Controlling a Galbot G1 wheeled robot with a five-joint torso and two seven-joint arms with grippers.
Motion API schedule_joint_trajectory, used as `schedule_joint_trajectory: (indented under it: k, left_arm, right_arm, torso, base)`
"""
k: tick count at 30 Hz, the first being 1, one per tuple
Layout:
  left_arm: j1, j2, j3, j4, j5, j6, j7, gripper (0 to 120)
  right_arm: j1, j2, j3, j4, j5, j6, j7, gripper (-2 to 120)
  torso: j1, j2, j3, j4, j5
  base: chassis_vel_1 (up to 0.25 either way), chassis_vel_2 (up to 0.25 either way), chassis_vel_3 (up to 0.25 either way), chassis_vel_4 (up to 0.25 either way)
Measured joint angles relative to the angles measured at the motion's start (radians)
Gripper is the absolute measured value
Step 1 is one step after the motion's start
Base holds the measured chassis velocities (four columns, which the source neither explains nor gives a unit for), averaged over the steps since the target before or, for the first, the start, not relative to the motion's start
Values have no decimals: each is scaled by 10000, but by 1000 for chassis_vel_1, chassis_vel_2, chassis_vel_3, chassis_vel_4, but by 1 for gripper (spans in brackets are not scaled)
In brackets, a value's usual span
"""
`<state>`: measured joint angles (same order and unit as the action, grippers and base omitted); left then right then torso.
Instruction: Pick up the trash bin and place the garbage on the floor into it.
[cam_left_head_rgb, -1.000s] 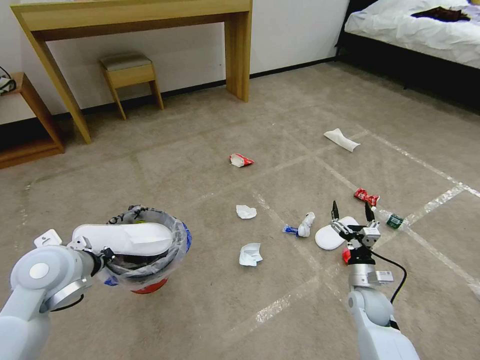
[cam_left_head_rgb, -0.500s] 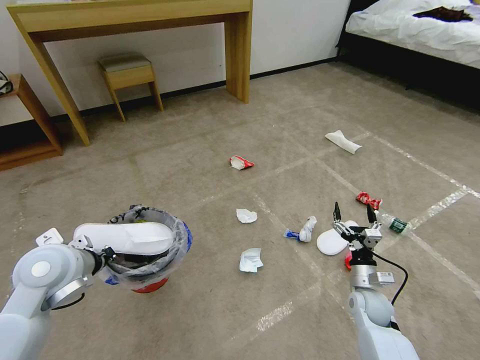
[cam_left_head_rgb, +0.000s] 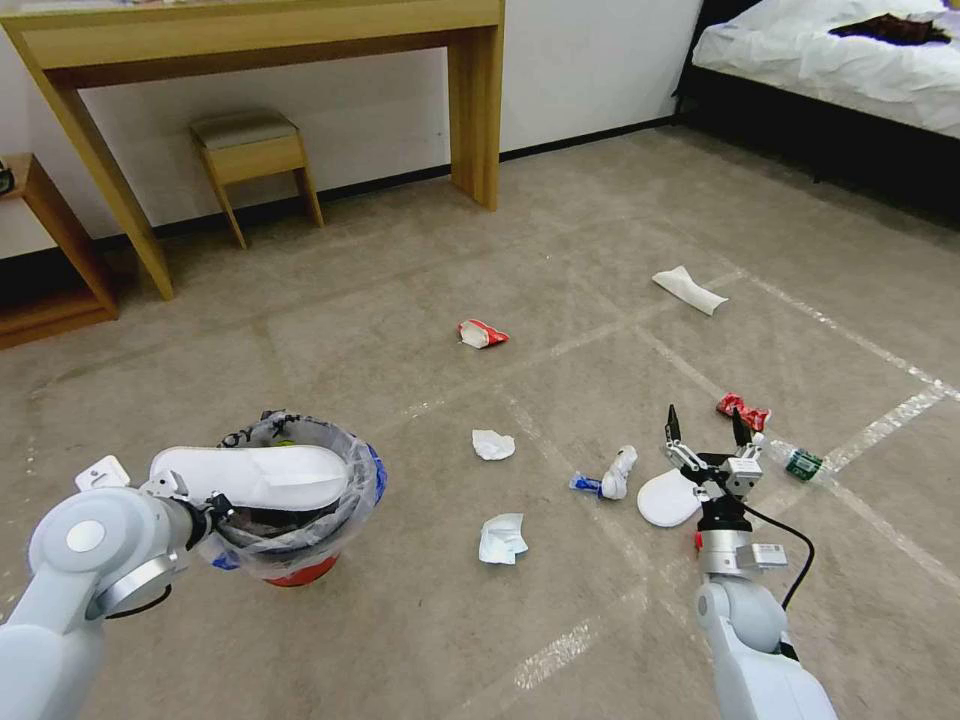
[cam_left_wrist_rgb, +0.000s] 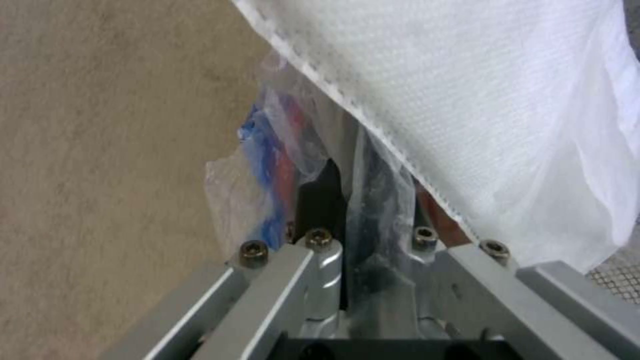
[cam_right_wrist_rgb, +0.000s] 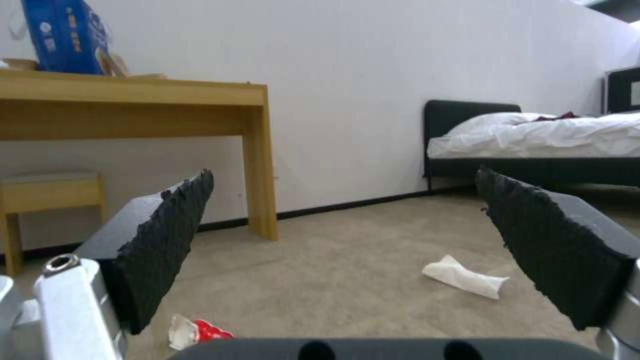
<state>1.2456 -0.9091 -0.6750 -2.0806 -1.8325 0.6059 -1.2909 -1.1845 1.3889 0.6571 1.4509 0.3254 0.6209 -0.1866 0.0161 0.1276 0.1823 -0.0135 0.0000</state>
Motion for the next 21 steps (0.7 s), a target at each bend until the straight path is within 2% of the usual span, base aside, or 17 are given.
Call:
schedule_joint_trajectory:
  k: [7,13,21]
  left_arm:
    - [-10,-14,28,3,21,-1,6,4]
    - [-35,1,35,33,21,-50,18,4]
    - [-27,-87,70,26,19,-55,34,4]
  right_arm:
    - [149,-15,-41,-197,-487,366,-54,100]
    - [445,-149,-40,-396,-681,533,-54,100]
    - [995,-807,215,-420,-596,306,35,100]
  torso:
    - [0,-1,1,0,0]
    - [-2,-2,0,-1,1]
    - [-3,-2,1,-1,-1]
  base:
    - [-63,74,76,-60]
    - [0,0,0,0]
    - [0,0,0,0]
